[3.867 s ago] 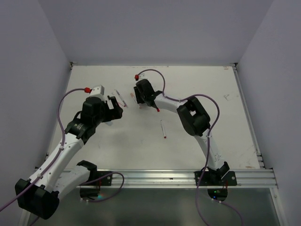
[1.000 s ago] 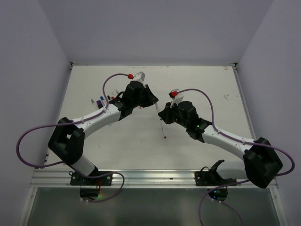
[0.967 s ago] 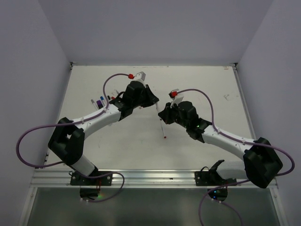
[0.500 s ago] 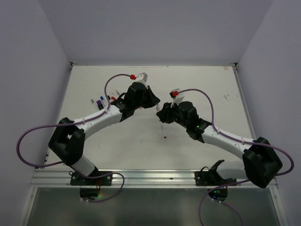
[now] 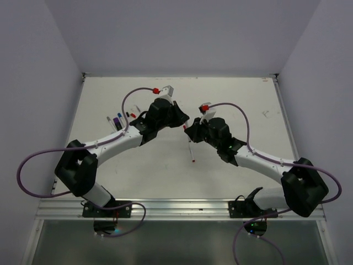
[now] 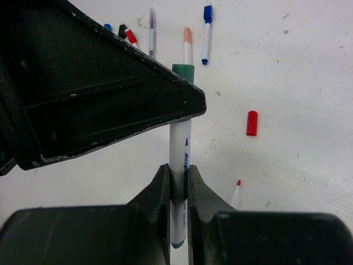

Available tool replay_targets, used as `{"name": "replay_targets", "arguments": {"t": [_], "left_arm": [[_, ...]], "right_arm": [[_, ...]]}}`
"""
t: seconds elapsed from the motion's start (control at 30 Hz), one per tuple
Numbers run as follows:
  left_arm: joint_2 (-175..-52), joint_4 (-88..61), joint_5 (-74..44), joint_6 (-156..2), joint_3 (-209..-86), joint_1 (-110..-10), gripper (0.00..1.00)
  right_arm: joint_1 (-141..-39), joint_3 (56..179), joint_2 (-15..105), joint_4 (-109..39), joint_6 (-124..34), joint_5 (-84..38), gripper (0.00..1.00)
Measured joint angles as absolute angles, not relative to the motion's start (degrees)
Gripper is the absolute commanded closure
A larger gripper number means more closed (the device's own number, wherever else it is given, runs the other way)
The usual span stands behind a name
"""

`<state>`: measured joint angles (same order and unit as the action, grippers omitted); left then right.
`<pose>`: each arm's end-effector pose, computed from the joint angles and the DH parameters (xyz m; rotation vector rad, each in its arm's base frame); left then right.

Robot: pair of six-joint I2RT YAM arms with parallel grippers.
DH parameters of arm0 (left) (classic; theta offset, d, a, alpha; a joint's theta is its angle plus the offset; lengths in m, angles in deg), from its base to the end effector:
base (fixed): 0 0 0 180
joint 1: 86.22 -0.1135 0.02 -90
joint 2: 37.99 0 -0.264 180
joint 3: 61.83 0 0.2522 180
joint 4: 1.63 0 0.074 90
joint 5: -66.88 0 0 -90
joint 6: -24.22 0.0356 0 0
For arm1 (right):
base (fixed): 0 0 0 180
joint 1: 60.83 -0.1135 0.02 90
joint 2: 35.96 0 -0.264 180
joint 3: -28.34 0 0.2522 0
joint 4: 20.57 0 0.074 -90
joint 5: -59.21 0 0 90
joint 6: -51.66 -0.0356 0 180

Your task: Open the pen caps

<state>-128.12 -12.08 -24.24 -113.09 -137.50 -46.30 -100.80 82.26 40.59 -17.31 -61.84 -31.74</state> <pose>0.2798 -0.2332 0.2684 -0.1510 2.1319 -0.9257 0.2263 0.1889 0.2369 -0.2717 1.9587 0.7229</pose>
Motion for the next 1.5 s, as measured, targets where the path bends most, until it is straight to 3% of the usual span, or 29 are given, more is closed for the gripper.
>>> {"name": "replay_targets", "arguments": {"t": [0.57, 1.33, 1.4, 1.5], "left_arm": [[-124.8, -9.5, -23.1, -116.3, -138.9, -45.2, 1.0], [-124.8, -10.4, -22.1, -122.8, -140.6, -47.0, 1.0], [-125.0, -7.3, -27.8, -121.9, -141.4, -48.9, 1.0], [-125.0, 0.5, -37.4, -121.0, -146.2, -59.4, 1.0]], "right_arm": [[-100.0, 72.6, 27.2, -9.1, -60.6, -31.7, 1.0], [-99.4, 70.2, 25.6, -2.6, -59.7, -31.4, 1.0], [-99.6, 69.5, 24.9, -5.8, -59.5, -28.6, 1.0], [-101.1, 65.8, 25.1, -14.0, -59.2, -24.0, 1.0]]}}
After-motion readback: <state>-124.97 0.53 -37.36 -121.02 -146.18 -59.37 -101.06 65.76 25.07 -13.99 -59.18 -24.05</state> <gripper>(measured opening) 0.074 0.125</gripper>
